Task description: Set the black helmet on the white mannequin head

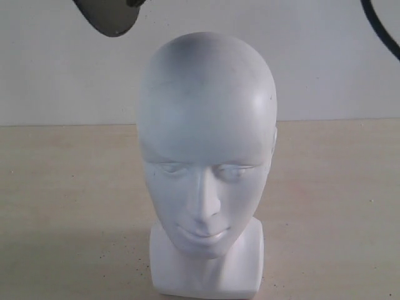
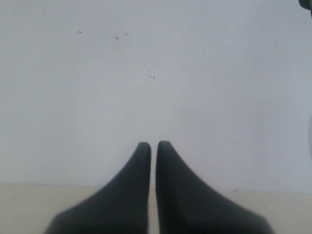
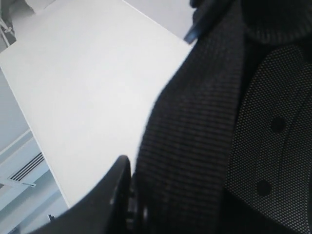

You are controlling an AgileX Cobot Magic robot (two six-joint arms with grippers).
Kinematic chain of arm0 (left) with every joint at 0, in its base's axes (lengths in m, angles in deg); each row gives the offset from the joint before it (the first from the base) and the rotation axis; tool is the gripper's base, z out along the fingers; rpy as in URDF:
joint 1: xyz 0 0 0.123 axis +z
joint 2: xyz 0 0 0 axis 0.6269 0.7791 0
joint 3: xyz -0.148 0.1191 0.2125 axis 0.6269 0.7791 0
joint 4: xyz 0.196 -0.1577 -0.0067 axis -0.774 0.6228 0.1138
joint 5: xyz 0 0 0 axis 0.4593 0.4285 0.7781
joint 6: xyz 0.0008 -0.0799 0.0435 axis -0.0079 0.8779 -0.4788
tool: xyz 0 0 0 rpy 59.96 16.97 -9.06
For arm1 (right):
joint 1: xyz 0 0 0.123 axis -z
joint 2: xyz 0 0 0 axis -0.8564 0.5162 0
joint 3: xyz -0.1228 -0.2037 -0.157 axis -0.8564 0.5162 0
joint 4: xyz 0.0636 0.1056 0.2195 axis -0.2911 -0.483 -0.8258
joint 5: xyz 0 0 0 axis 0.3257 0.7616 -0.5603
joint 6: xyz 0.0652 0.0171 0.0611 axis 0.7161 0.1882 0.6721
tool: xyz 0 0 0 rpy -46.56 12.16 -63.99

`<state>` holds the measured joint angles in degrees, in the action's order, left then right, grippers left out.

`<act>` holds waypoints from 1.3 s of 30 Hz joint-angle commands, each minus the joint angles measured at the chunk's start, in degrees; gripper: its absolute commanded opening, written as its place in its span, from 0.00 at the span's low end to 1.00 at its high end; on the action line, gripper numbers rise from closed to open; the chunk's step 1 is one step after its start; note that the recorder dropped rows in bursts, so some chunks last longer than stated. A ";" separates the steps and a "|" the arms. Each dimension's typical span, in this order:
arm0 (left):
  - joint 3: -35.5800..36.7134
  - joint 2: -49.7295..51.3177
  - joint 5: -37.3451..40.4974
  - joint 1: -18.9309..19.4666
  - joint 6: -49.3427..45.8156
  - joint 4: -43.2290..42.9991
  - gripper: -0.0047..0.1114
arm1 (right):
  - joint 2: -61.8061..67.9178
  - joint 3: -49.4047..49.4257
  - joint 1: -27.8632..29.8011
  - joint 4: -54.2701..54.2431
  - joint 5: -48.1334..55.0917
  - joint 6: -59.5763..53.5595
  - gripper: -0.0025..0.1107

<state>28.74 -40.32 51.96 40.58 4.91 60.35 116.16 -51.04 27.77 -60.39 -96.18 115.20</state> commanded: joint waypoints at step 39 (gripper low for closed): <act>-72.17 53.49 28.14 -11.62 -7.81 0.71 0.08 | -1.20 11.37 -6.53 -13.68 -5.08 4.56 0.02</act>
<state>-39.67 9.29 76.17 30.00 7.69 54.51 116.24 -38.81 20.63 -73.54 -94.74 120.27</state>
